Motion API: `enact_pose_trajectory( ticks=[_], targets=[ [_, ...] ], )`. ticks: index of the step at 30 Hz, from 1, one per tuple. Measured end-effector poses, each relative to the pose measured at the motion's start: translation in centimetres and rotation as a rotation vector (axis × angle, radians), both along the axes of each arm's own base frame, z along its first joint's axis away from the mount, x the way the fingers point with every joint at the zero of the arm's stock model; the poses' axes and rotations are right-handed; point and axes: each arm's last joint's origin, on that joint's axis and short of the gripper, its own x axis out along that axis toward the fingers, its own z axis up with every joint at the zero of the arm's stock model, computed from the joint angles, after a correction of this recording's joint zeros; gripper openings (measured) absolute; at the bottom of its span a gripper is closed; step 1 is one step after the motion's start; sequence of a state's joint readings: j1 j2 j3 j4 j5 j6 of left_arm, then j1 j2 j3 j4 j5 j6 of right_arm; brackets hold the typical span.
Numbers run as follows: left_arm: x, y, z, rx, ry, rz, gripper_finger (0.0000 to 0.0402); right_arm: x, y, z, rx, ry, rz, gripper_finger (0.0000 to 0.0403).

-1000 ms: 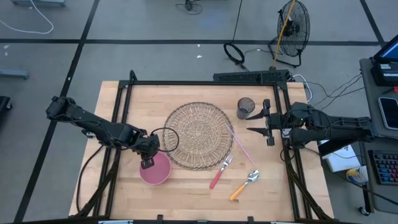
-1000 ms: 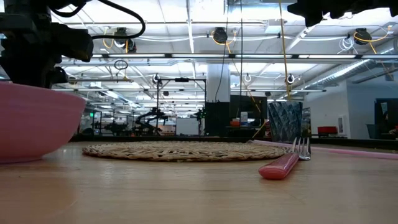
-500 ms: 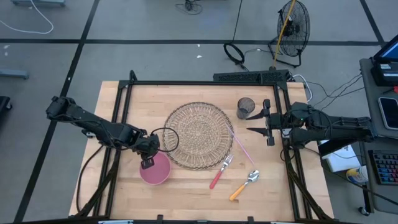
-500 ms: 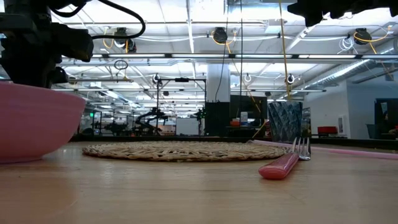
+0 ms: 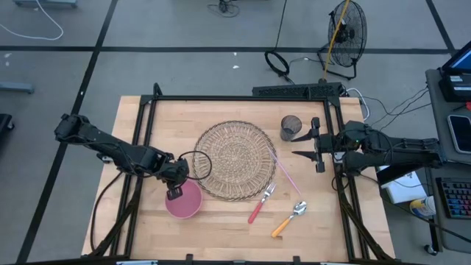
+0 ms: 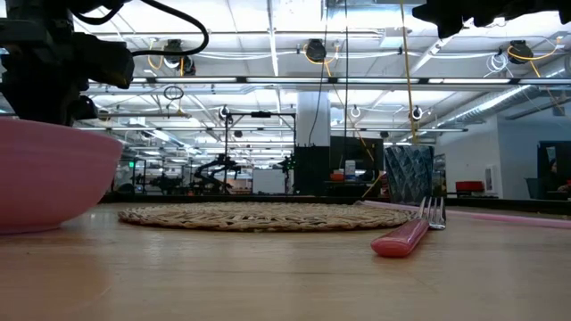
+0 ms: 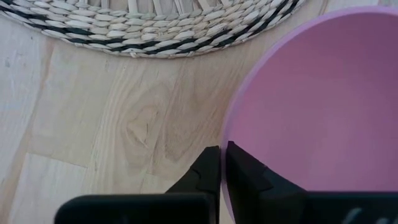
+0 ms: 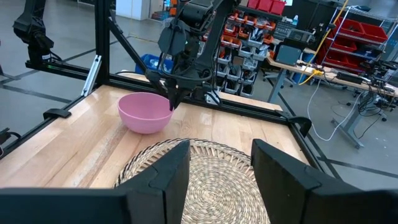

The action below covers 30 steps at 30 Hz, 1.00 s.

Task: Pick & Place Utensil
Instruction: Put the pink bowl on the left side of the brown mat

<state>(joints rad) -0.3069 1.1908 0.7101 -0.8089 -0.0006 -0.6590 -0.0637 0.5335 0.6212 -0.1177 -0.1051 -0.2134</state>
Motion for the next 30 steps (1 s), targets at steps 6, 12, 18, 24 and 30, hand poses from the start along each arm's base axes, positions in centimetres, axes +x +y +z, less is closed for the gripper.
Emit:
enact_pose_trajectory(
  ticks=[6,12,18,24,30],
  targets=[
    [0.0,0.0,0.0,0.0,0.0,0.0,0.0034,-0.01,0.0,0.0,0.0,0.0,0.0,0.016],
    [0.0,0.0,0.0,0.0,0.0,0.0,0.0038,0.0,0.0,0.0,0.0,0.0,0.0,0.016],
    [0.0,0.0,0.0,0.0,0.0,0.0,0.0017,-0.01,0.0,0.0,0.0,0.0,0.0,0.016],
    [0.02,-0.01,0.01,-0.001,-0.002,0.0,0.0028,0.0,0.0,0.0,0.0,0.0,0.0,0.016],
    [0.02,-0.01,0.01,-0.002,-0.002,0.004,0.0055,0.0,0.0,0.0,0.0,0.0,0.0,0.016]
  ],
)
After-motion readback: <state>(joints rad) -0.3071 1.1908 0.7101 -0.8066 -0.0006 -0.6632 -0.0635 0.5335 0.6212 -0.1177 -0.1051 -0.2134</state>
